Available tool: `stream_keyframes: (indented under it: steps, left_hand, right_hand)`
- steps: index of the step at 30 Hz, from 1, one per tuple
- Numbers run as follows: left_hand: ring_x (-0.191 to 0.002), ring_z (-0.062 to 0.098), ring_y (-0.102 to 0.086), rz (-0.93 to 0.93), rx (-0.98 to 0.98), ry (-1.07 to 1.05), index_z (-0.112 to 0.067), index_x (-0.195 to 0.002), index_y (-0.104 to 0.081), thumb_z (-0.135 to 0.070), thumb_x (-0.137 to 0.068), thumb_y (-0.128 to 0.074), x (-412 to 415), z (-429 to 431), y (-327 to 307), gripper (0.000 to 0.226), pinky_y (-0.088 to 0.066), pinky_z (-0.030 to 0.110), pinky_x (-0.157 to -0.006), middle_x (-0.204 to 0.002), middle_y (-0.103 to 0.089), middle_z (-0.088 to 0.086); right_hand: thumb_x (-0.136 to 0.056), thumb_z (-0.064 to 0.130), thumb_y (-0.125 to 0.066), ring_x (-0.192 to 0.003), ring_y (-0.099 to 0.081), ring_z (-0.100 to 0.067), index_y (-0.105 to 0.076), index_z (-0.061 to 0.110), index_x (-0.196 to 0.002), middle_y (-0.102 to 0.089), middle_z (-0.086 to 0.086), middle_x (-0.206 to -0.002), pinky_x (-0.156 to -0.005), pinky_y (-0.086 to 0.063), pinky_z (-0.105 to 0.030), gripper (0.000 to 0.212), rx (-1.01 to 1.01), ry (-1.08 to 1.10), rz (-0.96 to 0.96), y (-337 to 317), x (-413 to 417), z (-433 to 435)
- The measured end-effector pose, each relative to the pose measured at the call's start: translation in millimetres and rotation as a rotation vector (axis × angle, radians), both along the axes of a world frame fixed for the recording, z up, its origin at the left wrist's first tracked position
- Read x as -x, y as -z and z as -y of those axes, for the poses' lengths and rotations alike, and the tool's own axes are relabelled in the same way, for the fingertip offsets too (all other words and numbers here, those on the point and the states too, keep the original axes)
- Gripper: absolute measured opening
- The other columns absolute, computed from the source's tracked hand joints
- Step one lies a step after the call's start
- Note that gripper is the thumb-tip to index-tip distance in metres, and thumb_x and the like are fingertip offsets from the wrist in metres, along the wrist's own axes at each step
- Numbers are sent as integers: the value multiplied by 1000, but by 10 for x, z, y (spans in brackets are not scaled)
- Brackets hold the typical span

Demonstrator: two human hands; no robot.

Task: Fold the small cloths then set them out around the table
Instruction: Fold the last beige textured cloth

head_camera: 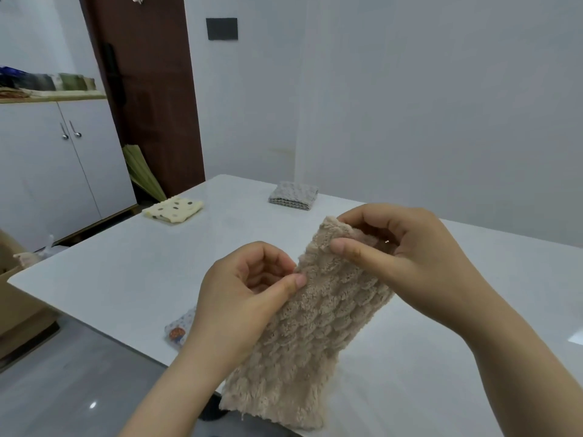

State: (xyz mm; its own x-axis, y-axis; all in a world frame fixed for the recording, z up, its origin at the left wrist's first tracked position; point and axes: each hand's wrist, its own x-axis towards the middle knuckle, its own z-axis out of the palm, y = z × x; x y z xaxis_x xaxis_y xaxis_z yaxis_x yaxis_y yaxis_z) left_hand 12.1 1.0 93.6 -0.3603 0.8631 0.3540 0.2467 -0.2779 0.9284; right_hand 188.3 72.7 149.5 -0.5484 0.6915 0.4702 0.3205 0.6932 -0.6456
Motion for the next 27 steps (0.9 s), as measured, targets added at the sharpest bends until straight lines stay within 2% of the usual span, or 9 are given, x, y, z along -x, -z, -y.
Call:
stream_keyframes:
  steps: [3, 6, 8, 10, 15, 20, 23, 25, 27]
  left_hand:
    - [-65, 17, -67, 13, -10, 9, -17, -70, -68, -12, -70, -80, -23, 21, -2, 13, -53, 20, -59, -69, -70, 2]
    - [-72, 25, -69, 32, 7, 35, -19, -72, -71, -20, -69, -80, -42, 49, 13, 10, -58, 36, -66, -72, -71, 3]
    - [-70, 19, -69, 39, 15, 31, -21, -73, -73, -28, -66, -79, -50, 73, 30, 11, -56, 31, -63, -72, -73, 0]
    - [-67, 13, -69, 55, 15, 9, -23, -73, -76, -25, -67, -79, -50, 79, 48, 7, -53, 22, -61, -71, -74, -2]
    - [-64, 14, -69, 89, -7, -20, -20, -69, -77, -13, -69, -79, -51, 97, 79, 7, -55, 20, -62, -67, -74, 0]
    - [-57, 9, -66, 154, -46, -20, -15, -67, -78, -7, -69, -79, -33, 102, 79, 9, -50, 17, -55, -63, -73, 2]
    - [-57, 9, -65, 146, -26, 6, -16, -68, -77, -14, -68, -79, -46, 97, 87, 3, -50, 17, -55, -64, -72, 2]
    - [-63, 13, -68, 127, 3, 32, -19, -69, -77, -25, -64, -79, -53, 100, 114, 8, -55, 21, -60, -68, -74, 1]
    - [-63, 12, -68, 114, 33, 43, -21, -69, -77, -30, -62, -78, -44, 101, 151, 12, -53, 19, -60, -68, -74, 1]
  right_hand:
    - [-84, 28, -70, -71, -63, -21, -72, 23, -79, -68, -3, -71, -66, -50, -35, 8, -2, -2, -46, 1, 39, 18]
    - [-84, 24, -69, -70, -61, -25, -73, 23, -77, -66, -7, -69, -64, -47, -33, 8, -2, 14, -82, -13, 39, 20]
    - [-84, 23, -69, -72, -62, -28, -73, 23, -79, -67, -10, -72, -67, -48, -38, 7, 13, 13, -91, -23, 31, 30]
    - [-84, 22, -70, -74, -64, -25, -74, 24, -80, -69, -7, -73, -69, -50, -38, 5, 22, 8, -87, -26, 35, 42]
    - [-81, 21, -73, -80, -69, -11, -74, 24, -89, -73, 5, -80, -73, -54, -25, 9, 52, 18, -103, -16, 46, 52]
    - [-79, 16, -75, -79, -67, -18, -72, 26, -90, -72, -1, -80, -74, -53, -28, 15, 44, 34, -172, 13, 63, 34]
    - [-80, 10, -74, -77, -69, -10, -73, 25, -86, -73, 3, -80, -72, -55, -23, 16, 26, 53, -227, 23, 95, 41]
    - [-81, 9, -73, -74, -69, -6, -74, 24, -84, -74, 5, -78, -69, -52, -16, 16, 14, 78, -271, 12, 111, 45]
    - [-81, 9, -74, -71, -68, -7, -74, 25, -84, -74, 6, -78, -66, -51, -15, 16, -17, 115, -295, -11, 111, 36]
